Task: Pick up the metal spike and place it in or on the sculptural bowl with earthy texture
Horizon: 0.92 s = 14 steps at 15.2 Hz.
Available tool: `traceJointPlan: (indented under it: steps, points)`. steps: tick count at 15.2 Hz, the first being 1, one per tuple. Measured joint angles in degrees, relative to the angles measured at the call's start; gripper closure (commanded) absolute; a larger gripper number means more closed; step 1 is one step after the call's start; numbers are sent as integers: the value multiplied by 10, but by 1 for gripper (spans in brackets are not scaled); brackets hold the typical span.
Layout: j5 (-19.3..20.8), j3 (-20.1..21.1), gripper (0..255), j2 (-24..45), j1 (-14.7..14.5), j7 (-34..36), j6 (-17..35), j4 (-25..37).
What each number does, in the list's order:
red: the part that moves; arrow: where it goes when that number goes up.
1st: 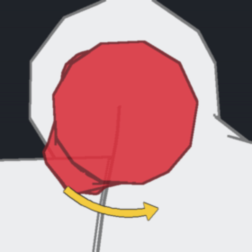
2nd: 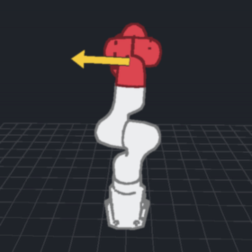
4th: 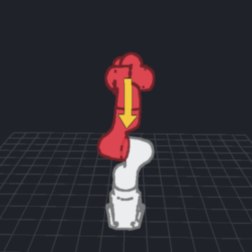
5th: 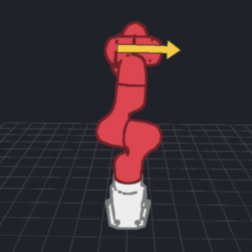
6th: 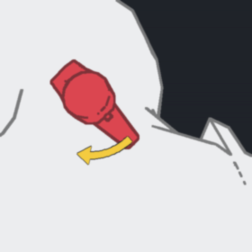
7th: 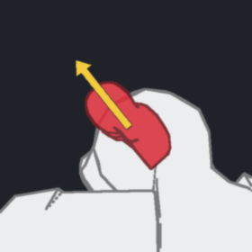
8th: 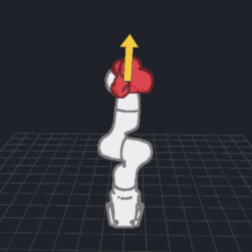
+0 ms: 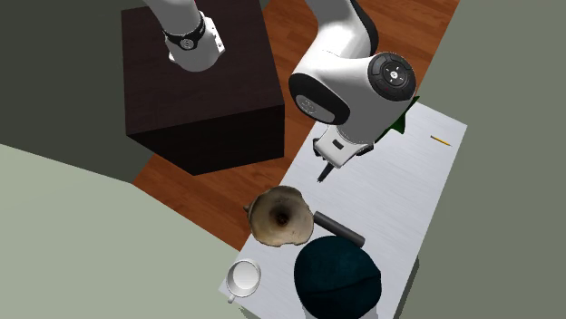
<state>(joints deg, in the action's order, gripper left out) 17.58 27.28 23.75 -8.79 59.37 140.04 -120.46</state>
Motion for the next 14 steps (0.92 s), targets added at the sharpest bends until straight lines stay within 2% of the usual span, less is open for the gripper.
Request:
traceJointPlan:
  steps: [6, 14]
  points:
    - [-13, 8, 255, -18, 7, -9, -14, -2]
    - [-49, 27, 255, -64, 21, -33, -63, 8]
